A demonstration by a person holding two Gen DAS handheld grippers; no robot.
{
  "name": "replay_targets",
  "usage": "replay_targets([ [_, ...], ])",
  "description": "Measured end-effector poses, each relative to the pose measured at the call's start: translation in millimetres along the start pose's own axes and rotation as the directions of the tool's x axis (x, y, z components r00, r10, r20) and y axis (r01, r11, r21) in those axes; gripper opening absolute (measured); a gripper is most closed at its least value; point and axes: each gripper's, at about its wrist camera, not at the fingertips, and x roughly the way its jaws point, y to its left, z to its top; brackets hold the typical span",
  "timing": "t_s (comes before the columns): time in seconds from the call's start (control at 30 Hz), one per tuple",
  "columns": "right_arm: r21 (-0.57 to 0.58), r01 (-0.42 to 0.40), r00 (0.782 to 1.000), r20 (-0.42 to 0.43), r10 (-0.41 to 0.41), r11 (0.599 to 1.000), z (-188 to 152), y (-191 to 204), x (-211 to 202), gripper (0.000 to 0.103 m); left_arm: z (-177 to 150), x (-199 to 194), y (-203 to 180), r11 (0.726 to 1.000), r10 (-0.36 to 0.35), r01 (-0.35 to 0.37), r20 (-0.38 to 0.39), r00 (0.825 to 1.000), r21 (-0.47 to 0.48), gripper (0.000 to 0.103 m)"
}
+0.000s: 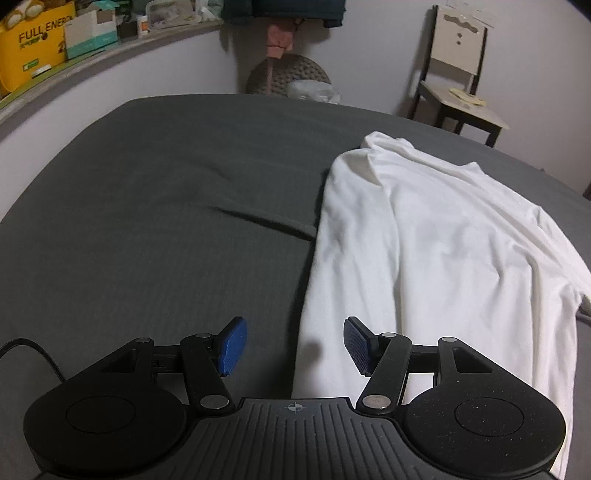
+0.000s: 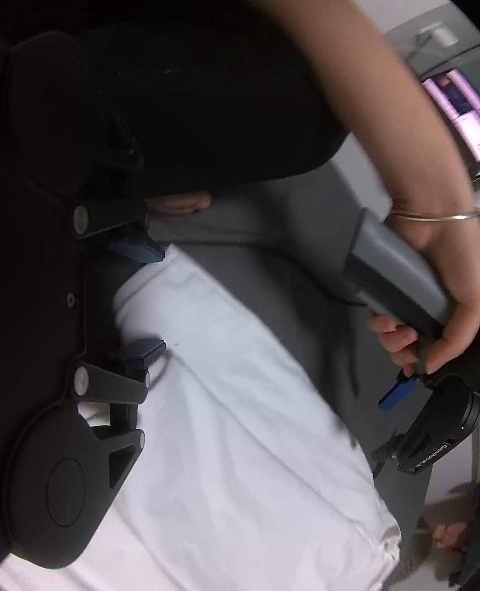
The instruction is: Fold clothes
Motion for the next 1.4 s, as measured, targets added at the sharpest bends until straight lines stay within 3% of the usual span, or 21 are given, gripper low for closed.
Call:
replay_targets([
  [0.1, 0.106, 0.041, 0.999, 0.013, -0.043, 0.994, -7, 2, -8, 0.046, 3, -4, 3, 1.0, -0.021, 0.022, 0.012, 1.0, -0.02, 0.059],
  [0.2, 0.317, 0.069, 0.995, 0.047, -0.089, 0.946, -19, -12, -9, 0.047, 5, -5, 6, 0.998, -0.052, 0.052, 0.012, 0.999, -0.037, 0.06],
  [0.27, 0.381, 0.073, 0.993, 0.06, -0.104, 0.922, -20, -18, -4, 0.046, 8, -5, 8, 0.997, -0.068, 0.068, 0.014, 0.998, -0.046, 0.06],
  [0.3, 0.412, 0.075, 0.992, 0.066, -0.112, 0.908, -20, -20, -1, 0.043, 9, -6, 10, 0.996, -0.074, 0.075, 0.018, 0.997, -0.051, 0.06],
  [0.33, 0.442, 0.076, 0.99, 0.072, -0.12, 0.894, -21, -23, 2, 0.021, 10, -7, 12, 0.995, -0.079, 0.08, 0.023, 0.997, -0.058, 0.06],
  [0.37, 0.428, 0.076, 0.989, 0.085, -0.124, 0.901, -17, -21, 5, 0.009, 11, -7, 14, 0.994, -0.082, 0.084, 0.029, 0.996, -0.07, 0.06],
  [0.4, 0.411, 0.077, 0.987, 0.098, -0.128, 0.908, -13, -19, 8, 0.005, 12, -8, 17, 0.993, -0.085, 0.088, 0.035, 0.996, -0.083, 0.06],
  [0.57, 0.298, 0.073, 0.945, 0.285, -0.161, 0.952, 23, 5, 5, 0.005, 18, -18, 35, 0.985, -0.089, 0.099, 0.077, 0.993, -0.139, 0.06],
  [0.67, 0.258, -0.004, 0.939, 0.334, -0.085, 0.966, 47, 12, 17, 0.005, 25, -31, 55, 0.98, -0.052, 0.077, 0.133, 0.99, -0.185, 0.06],
  [0.83, 0.214, -0.066, 0.951, 0.31, -0.003, 0.975, 55, 16, 36, 0.005, 30, -37, 87, 0.967, 0.009, 0.031, 0.154, 0.988, -0.253, 0.06],
  [0.9, 0.197, -0.091, 0.954, 0.299, 0.029, 0.976, 58, 17, 44, 0.009, 29, -33, 90, 0.968, 0.015, 0.021, 0.142, 0.99, -0.25, 0.06],
  [0.97, 0.18, -0.116, 0.956, 0.288, 0.061, 0.977, 61, 19, 51, 0.021, 27, -26, 88, 0.974, 0.003, 0.024, 0.118, 0.993, -0.226, 0.062],
  [1.03, 0.163, -0.142, 0.957, 0.275, 0.093, 0.976, 65, 20, 59, 0.044, 27, -17, 79, 0.985, -0.026, 0.039, 0.077, 0.997, -0.17, 0.085],
  [1.07, 0.16, -0.128, 0.953, 0.292, 0.077, 0.979, 61, 15, 50, 0.045, 26, -14, 72, 0.99, -0.03, 0.039, 0.07, 0.997, -0.136, 0.093],
  [1.27, 0.148, -0.006, 0.955, 0.294, -0.039, 0.989, 35, -28, -9, 0.051, 24, -12, 57, 0.995, -0.047, 0.043, 0.035, 0.998, 0.091, 0.094],
  [1.4, 0.205, 0.036, 0.953, 0.289, -0.096, 0.978, 19, -63, -23, 0.051, -1, -21, 93, 0.985, -0.125, 0.123, 0.005, 0.992, 0.118, 0.093],
])
